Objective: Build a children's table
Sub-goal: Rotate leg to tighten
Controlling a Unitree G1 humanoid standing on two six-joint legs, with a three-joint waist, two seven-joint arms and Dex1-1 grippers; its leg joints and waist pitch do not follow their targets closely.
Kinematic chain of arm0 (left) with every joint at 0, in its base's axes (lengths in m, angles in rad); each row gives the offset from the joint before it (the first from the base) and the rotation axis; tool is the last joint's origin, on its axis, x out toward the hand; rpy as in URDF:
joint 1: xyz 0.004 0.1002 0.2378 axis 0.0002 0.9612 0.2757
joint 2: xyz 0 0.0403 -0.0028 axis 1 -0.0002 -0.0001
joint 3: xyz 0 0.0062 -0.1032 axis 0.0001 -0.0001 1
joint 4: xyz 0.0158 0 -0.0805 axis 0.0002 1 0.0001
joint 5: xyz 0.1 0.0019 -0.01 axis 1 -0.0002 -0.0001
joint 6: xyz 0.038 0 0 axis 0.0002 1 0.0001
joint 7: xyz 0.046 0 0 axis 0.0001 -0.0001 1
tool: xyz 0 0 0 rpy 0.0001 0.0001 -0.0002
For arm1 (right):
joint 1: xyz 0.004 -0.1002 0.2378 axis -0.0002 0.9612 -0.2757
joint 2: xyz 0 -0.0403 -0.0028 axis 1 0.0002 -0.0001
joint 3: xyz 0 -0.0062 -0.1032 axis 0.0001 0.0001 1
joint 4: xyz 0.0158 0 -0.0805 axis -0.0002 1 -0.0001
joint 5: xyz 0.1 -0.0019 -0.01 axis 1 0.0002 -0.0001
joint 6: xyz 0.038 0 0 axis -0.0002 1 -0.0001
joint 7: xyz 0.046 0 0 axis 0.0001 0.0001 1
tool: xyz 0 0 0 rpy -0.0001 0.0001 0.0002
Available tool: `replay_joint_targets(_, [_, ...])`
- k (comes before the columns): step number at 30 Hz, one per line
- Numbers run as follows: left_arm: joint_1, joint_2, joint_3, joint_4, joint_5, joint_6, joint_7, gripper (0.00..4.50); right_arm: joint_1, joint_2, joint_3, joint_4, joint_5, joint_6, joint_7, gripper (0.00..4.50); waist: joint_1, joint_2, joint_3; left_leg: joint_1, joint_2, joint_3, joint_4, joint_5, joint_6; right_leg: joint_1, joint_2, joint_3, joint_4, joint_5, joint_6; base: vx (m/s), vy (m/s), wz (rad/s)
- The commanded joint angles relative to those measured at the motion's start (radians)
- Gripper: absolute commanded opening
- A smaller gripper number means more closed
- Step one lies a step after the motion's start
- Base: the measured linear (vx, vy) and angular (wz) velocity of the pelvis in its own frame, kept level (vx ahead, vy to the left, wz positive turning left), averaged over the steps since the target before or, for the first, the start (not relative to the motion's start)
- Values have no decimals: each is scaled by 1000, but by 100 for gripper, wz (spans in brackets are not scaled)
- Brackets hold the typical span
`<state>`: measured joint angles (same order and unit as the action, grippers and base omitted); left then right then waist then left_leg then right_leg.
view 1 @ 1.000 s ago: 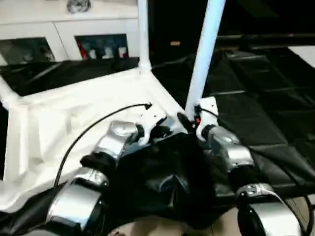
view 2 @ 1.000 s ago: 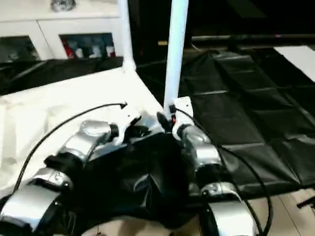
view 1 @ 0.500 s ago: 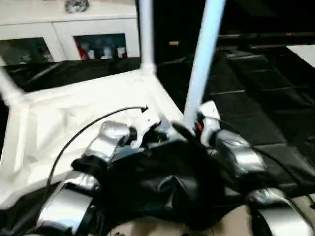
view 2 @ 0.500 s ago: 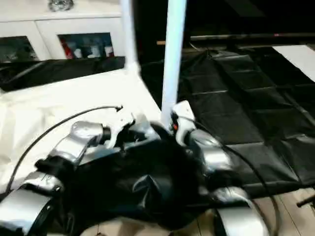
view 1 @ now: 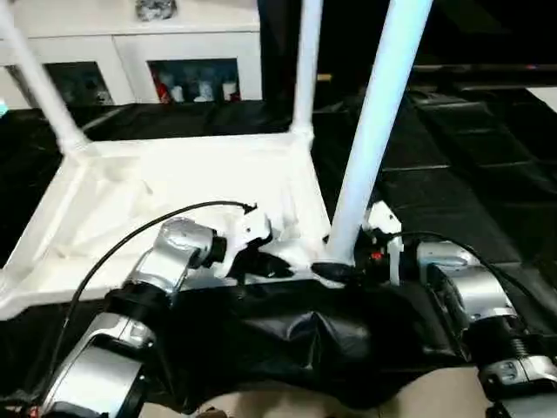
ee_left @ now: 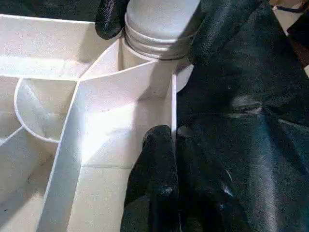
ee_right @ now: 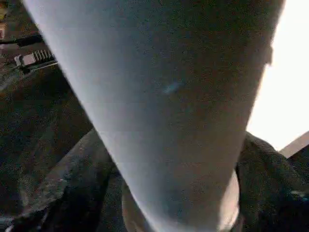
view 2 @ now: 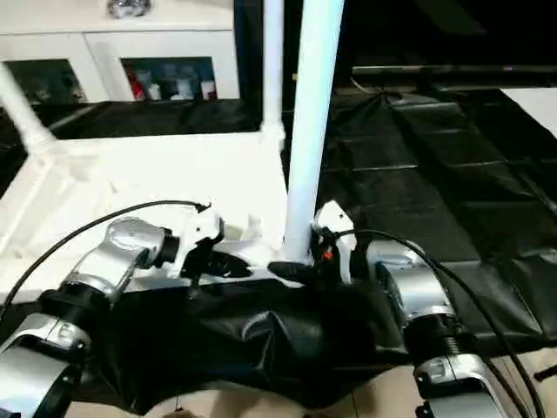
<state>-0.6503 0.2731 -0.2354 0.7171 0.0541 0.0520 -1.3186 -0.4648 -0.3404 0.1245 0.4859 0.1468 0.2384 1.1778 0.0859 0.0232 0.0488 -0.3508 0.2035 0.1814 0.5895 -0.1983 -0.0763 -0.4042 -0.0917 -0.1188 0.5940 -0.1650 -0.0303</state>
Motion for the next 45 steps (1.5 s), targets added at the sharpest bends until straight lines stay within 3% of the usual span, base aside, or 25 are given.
replay_joint_targets(1, [-14, -27, -12, -40, -33, 0, 6, 0, 4, 27, 66, -36, 15, 15, 55, 329, -2, -12, -64, 0, 33, -6, -65, -155, 82, 56, -65, 58, -79, -318, -170, 0, 0, 0])
replay_joint_targets(5, [-14, -32, -9, -42, -35, 6, 15, 0, 11, 31, 73, -51, 20, 38, 48, 298, 1, -12, -66, -1, 33, -6, -64, -141, 82, 57, -64, 58, -76, -292, -175, 0, 0, 0])
replay_joint_targets(9, [-23, -50, 6, -31, -35, 18, 58, 0, 21, 54, 70, -37, 3, 12, 4, 276, 1, -12, -64, -1, 32, -6, -64, -154, 75, 57, -65, 58, -80, -312, -169, 0, 0, 0])
replay_joint_targets(14, [-66, -104, 36, 16, -28, 38, 176, 0, -6, 145, 16, 63, -38, -24, -224, 266, -13, -10, -58, 3, 27, -9, -69, -194, 47, 51, -64, 55, -93, -408, -140, 0, 0, 0])
replay_joint_targets(16, [-95, -131, 42, 53, -15, 38, 239, 0, -37, 191, -14, 126, -50, -34, -343, 265, -18, -7, -62, 6, 26, -12, -68, -194, 35, 54, -67, 54, -93, -417, -136, 0, 0, 0])
replay_joint_targets(18, [-120, -158, 49, 86, -4, 42, 309, 0, -67, 232, -45, 178, -53, -33, -454, 264, -27, -9, -61, 3, 24, -12, -68, -194, 36, 54, -64, 54, -93, -398, -139, 0, 0, 0])
replay_joint_targets(19, [-132, -172, 53, 103, 2, 44, 347, 0, -81, 251, -59, 203, -53, -37, -505, 264, -33, -4, -63, 3, 25, -10, -67, -187, 34, 51, -64, 57, -90, -367, -150, 0, 0, 0])
replay_joint_targets(20, [-148, -191, 60, 124, 10, 48, 408, 0, -102, 277, -81, 238, -52, -45, -581, 264, -35, -5, -67, 2, 24, -11, -66, -167, 33, 56, -63, 57, -85, -325, -162, 0, 0, 0])
replay_joint_targets(22, [-156, -206, 64, 134, 12, 53, 440, 0, -118, 297, -97, 261, -50, -49, -635, 264, -35, -4, -70, -1, 25, -10, -64, -137, 48, 59, -62, 59, -75, -244, -186, 0, 0, 0])
replay_joint_targets(26, [-175, -244, 67, 167, 23, 40, 508, 0, -172, 363, -139, 349, -67, -97, -783, 264, -36, -2, -73, -3, 22, -7, -60, -105, 72, 62, -63, 58, -70, -193, -206, 0, 0, 0])
replay_joint_targets(29, [-175, -246, 68, 172, 16, 17, 490, 0, -181, 366, -117, 357, -74, -135, -726, 264, -38, -4, -71, -3, 23, -6, -61, -122, 84, 63, -62, 57, -70, -187, -215, 0, 0, 0])
replay_joint_targets(30, [-175, -246, 68, 175, 15, 11, 486, 0, -183, 367, -116, 359, -71, -136, -710, 320, -39, -4, -69, -4, 21, -6, -61, -128, 87, 63, -62, 57, -72, -197, -213, 0, 0, 0])
replay_joint_targets(32, [-161, -232, 61, 160, 10, -20, 440, 0, -180, 357, -127, 341, -40, -120, -652, 334, -39, -10, -69, -3, 23, -6, -62, -140, 92, 64, -63, 57, -75, -229, -206, 0, 0, 0])
replay_joint_targets(36, [-138, -206, 53, 138, 0, -51, 378, 0, -178, 320, -113, 322, -30, -139, -564, 380, -38, -8, -69, -5, 25, -6, -61, -128, 100, 65, -63, 58, -71, -216, -210, 0, 0, 0])
replay_joint_targets(42, [-105, -154, 49, 103, -21, -71, 269, 0, -112, 214, -36, 203, -9, -116, -285, 384, -29, -12, -68, -7, 29, -4, -59, -119, 130, 66, -61, 56, -69, -196, -215, 0, 0, 0])
replay_joint_targets(45, [-93, -127, 44, 84, -29, -72, 208, 0, -74, 152, -2, 141, -4, -98, -159, 384, -20, -13, -65, -7, 30, -3, -59, -150, 121, 65, -64, 56, -76, -267, -195, 0, 0, 0])
